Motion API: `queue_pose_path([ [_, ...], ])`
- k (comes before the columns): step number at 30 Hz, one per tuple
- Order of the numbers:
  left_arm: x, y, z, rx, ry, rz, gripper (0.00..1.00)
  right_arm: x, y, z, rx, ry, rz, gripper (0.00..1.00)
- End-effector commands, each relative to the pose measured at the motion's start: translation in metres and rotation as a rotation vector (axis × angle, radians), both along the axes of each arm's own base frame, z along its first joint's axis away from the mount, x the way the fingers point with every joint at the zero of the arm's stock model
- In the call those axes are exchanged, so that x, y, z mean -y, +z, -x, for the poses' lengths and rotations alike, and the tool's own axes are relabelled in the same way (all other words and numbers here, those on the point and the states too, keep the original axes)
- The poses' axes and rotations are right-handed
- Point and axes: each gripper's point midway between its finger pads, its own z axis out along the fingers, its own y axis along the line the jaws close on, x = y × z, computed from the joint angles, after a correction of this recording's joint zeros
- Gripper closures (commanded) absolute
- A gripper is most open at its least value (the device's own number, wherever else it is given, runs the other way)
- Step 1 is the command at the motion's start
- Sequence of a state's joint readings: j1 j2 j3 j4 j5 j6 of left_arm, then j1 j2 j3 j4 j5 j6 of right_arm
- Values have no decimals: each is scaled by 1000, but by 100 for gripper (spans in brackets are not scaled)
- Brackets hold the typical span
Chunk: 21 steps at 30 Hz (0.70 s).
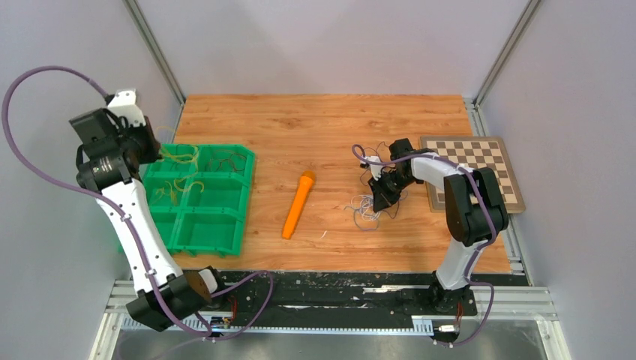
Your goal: Untangle the cables
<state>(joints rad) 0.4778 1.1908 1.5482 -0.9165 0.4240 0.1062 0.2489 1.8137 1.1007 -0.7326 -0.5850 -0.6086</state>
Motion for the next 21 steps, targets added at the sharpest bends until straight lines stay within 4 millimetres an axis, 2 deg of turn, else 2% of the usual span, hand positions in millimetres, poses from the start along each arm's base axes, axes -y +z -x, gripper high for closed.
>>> queue_pose_path([
  [1,-80,-29,39,-125,210,-267,100,-4,18,-8,23,45,-26,100],
  [2,-91,-31,41,-133,228,-301,100,-4,20,-10,28,49,-24,100],
  [3,-111,-35,46,-142,286,-343,100,-3,22,-12,29,51,-21,100],
  [4,-122,-31,45,-121,315,-372,100,-3,25,-13,34,55,-18,100],
  [5,-135,-37,51,-141,346,-388,100,-2,27,-13,32,56,-14,100],
  [10,-171,-50,50,-128,398,-469,100,-1,33,-15,27,62,0,100],
  [14,-182,-73,38,-108,381,-492,100,0,36,-18,23,56,8,100],
  [21,-180,-123,16,-86,328,-401,100,-1,39,-23,13,35,12,100],
])
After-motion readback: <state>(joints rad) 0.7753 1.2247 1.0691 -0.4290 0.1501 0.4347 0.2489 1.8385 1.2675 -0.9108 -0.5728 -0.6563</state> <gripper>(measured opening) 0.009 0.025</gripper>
